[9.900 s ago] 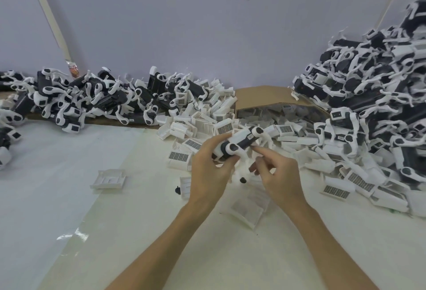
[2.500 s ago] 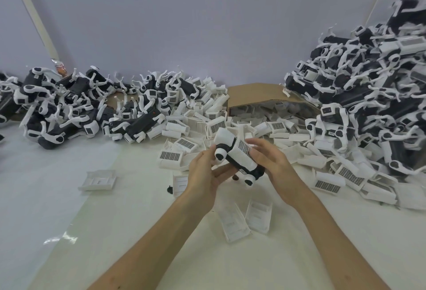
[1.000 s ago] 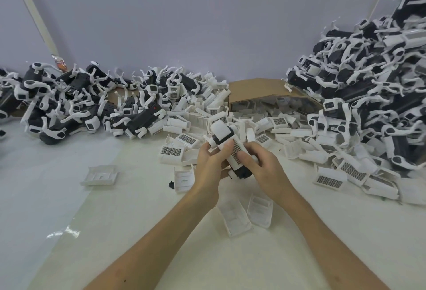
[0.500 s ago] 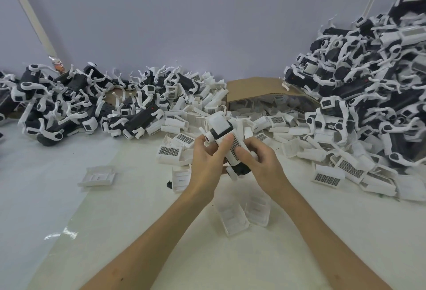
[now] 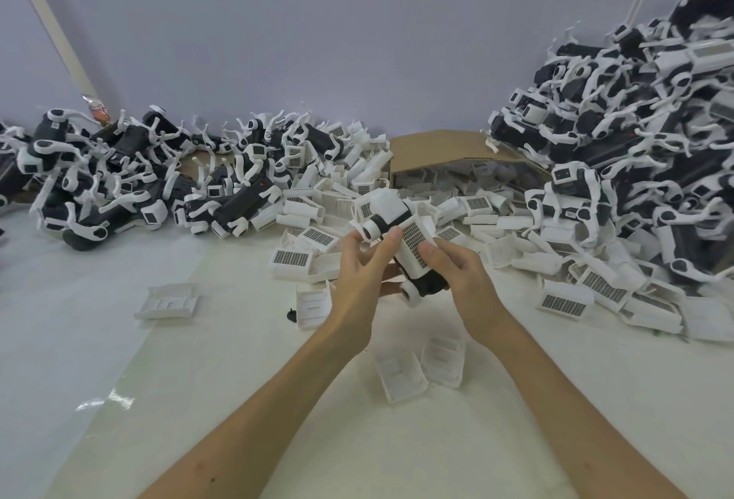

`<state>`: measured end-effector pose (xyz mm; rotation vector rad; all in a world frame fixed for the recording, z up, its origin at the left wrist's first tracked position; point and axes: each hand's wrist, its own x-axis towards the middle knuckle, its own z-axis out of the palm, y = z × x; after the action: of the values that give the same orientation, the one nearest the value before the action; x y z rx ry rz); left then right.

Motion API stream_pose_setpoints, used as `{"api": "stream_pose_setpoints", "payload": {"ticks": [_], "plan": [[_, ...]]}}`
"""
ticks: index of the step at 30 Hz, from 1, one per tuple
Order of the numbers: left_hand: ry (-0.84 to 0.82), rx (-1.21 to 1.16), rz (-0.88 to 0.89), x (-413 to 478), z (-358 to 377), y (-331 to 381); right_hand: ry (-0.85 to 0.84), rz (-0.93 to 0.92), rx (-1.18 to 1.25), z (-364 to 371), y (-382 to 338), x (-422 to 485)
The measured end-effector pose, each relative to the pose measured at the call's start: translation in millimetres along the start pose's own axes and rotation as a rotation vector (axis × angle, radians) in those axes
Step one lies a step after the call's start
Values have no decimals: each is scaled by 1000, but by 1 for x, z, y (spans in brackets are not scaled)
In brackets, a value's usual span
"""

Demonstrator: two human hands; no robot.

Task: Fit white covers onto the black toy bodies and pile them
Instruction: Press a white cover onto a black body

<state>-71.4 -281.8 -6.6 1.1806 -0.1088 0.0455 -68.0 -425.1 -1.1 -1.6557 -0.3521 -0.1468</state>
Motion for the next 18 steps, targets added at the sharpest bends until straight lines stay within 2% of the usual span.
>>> {"api": "stream_pose_setpoints", "payload": {"ticks": [8,13,16,18], "plan": [[-14,38,22,0,2,-2,117,34,44,4,2,1],[-134,97,77,-1,0,-4,32,121,210,-5,5,3],[-112,82,84,-1,-1,-1,0,170,238,-1,9,4],[-76,59,76,1,-3,0,44,178,181,3,10,5]]}}
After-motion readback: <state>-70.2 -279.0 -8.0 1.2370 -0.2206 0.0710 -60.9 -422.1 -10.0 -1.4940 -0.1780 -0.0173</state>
